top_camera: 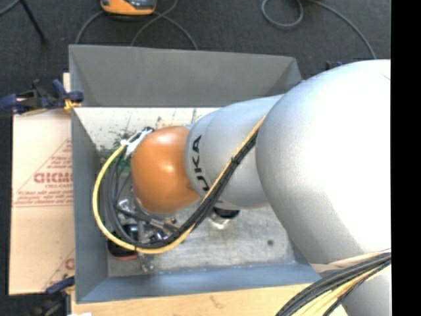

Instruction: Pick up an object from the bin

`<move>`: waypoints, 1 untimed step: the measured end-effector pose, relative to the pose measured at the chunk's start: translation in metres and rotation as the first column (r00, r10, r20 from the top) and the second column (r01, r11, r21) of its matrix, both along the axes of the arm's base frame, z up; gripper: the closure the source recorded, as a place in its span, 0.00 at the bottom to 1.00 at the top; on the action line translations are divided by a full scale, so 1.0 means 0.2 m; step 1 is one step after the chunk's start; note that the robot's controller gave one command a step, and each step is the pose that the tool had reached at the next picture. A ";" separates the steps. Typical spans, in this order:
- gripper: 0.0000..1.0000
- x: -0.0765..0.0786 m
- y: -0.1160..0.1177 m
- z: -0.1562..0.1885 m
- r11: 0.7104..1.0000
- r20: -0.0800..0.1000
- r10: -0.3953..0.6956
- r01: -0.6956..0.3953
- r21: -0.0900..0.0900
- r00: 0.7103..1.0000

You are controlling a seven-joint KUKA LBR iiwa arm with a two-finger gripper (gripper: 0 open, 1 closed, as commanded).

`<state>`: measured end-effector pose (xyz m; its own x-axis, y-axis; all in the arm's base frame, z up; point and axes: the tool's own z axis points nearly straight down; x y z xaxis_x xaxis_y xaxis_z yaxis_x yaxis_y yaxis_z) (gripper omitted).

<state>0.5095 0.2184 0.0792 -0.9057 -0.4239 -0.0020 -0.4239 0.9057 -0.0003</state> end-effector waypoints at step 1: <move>0.00 -0.03 0.01 -0.01 0.965 0.002 0.264 -0.264 0.000 0.965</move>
Offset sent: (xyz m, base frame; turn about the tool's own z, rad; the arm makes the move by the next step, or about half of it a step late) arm -0.0271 0.0007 -0.0092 0.0908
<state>0.5036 0.2195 0.0782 -0.7617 -0.6479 -0.0039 -0.6479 0.7617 -0.0012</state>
